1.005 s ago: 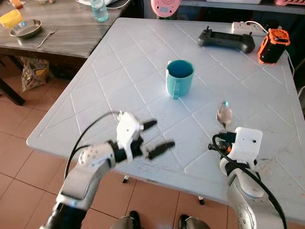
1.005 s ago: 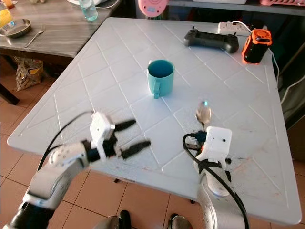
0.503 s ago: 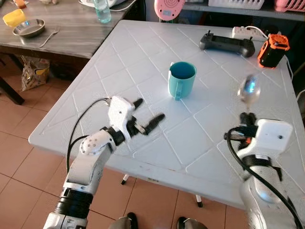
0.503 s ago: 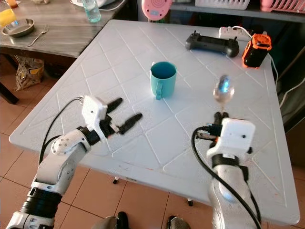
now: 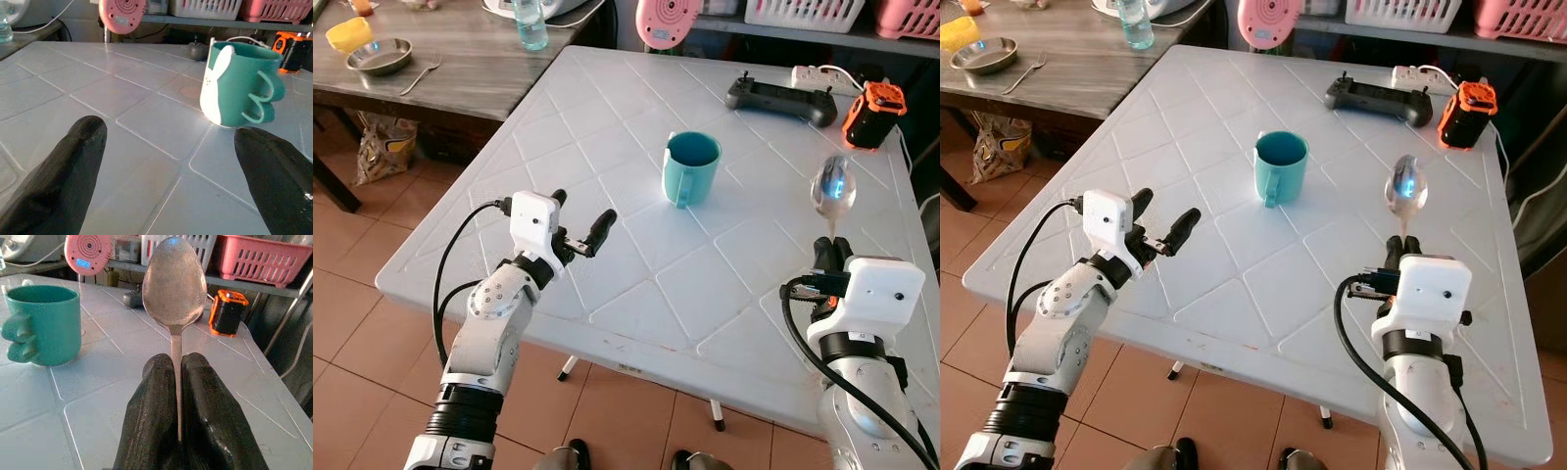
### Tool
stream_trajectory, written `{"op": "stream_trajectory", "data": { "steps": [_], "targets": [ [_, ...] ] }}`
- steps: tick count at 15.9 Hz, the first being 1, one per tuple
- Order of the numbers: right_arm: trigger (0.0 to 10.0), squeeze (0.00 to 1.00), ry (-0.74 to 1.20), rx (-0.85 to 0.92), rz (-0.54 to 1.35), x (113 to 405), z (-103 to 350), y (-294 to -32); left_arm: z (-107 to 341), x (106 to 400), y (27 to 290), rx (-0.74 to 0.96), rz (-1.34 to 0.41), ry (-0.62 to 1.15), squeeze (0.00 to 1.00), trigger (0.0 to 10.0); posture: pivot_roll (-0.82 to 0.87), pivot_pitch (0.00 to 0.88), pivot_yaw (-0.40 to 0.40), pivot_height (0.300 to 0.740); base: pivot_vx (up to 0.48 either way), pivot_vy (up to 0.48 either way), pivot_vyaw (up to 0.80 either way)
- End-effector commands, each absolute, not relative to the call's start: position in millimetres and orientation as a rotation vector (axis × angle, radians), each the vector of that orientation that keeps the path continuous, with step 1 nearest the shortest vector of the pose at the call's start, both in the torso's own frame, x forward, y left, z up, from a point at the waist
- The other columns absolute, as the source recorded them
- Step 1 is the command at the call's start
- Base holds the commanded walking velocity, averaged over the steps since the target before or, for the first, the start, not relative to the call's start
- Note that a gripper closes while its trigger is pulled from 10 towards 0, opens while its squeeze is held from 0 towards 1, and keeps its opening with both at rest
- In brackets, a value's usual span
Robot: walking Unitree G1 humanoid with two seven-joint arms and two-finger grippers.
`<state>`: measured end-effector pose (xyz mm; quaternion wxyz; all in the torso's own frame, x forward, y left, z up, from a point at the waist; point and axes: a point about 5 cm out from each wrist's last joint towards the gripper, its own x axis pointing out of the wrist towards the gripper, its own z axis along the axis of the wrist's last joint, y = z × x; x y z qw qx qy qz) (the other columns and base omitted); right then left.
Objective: Setting the table
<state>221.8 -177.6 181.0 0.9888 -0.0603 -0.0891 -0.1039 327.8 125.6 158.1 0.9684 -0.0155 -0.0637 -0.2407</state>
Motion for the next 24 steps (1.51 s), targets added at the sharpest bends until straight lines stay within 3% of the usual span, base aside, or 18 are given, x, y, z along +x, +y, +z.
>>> {"op": "stream_trajectory", "data": {
  "steps": [1,9,24],
  "targets": [
    [10.0,0.00,-0.216,-0.123,-0.212,219.7,189.6,-177.0,159.0,330.0,127.8,-0.021,-0.467,-0.133,0.00,10.0,0.01,0.136,0.016,0.740,0.000,0.259,0.00],
    [10.0,0.00,-0.213,-0.113,-0.214,221.9,188.1,-176.5,158.5,333.5,126.1,0.004,-0.474,-0.127,0.00,10.0,0.02,0.138,0.027,0.740,0.000,0.346,0.00],
    [10.0,0.00,-0.212,-0.103,-0.233,225.4,187.3,-177.9,159.5,338.8,118.7,-0.007,-0.480,-0.143,0.00,10.0,0.02,0.132,0.028,0.740,0.000,0.480,0.00]
  ]
}}
